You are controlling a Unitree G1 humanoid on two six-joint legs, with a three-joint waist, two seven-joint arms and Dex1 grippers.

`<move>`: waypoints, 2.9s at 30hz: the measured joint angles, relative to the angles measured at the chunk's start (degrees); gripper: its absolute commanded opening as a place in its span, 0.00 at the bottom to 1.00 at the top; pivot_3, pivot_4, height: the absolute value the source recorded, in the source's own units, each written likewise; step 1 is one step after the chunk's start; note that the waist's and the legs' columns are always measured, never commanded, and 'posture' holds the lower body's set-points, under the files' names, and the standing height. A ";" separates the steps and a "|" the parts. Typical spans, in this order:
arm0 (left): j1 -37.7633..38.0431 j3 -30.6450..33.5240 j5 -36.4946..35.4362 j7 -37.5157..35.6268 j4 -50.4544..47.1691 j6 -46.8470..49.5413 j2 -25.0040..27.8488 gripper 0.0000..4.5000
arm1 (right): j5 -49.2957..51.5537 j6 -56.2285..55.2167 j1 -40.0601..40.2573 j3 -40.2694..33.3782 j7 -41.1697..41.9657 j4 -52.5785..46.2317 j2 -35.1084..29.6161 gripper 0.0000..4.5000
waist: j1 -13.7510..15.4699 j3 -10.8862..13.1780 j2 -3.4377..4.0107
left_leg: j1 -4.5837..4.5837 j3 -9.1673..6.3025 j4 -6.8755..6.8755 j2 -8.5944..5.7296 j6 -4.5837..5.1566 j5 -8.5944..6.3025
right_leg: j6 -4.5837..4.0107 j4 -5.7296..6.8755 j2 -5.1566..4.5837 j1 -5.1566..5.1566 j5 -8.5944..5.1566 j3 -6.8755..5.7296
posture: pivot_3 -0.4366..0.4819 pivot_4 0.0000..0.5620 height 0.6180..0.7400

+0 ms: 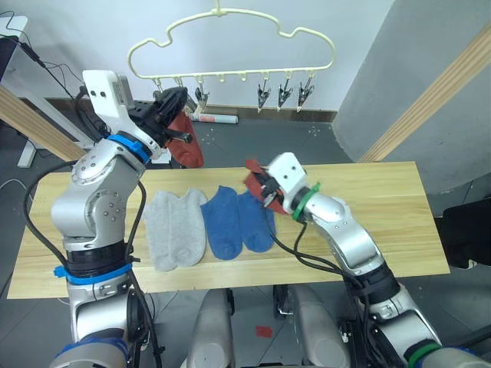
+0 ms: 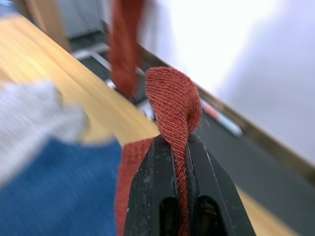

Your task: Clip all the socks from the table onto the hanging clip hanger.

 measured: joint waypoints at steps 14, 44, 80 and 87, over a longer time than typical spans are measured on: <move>-0.48 0.77 -7.22 -0.11 -0.73 5.53 2.23 0.00 | 0.81 -12.00 -16.73 -3.65 -0.52 24.83 11.53 0.01 | 0.94 -0.01 -0.01 | -0.10 -0.17 0.01 -0.02 -0.02 0.01 | -0.32 -0.04 -0.14 0.01 0.19 -0.21 | 0.50 0.69 1.00; 0.74 0.66 -7.40 -0.17 -2.39 5.04 2.33 0.35 | 0.94 -18.16 -19.27 -7.07 -1.70 30.52 14.64 0.00 | 1.30 -0.01 -0.01 | -0.10 -0.18 0.01 0.00 -0.04 0.02 | -0.35 -0.01 -0.14 0.01 0.20 -0.23 | 0.51 0.69 1.00; 14.62 -8.52 14.23 3.37 -9.51 -20.90 -5.88 0.48 | 13.00 15.66 13.02 -11.71 15.61 -30.75 -17.48 0.60 | 1.04 -0.03 -0.01 | -0.05 -0.30 0.03 -0.04 0.03 0.15 | -0.23 0.05 -0.01 0.08 0.15 -0.27 | 0.43 0.70 1.00; 14.48 -11.77 18.51 6.60 -9.25 -22.88 -9.64 0.48 | 20.34 21.84 14.44 -17.67 14.34 -37.66 -19.76 0.60 | 0.78 -0.03 -0.01 | -0.06 -0.29 0.05 -0.08 0.12 0.14 | -0.18 0.03 -0.01 0.10 0.18 -0.26 | 0.40 0.70 1.00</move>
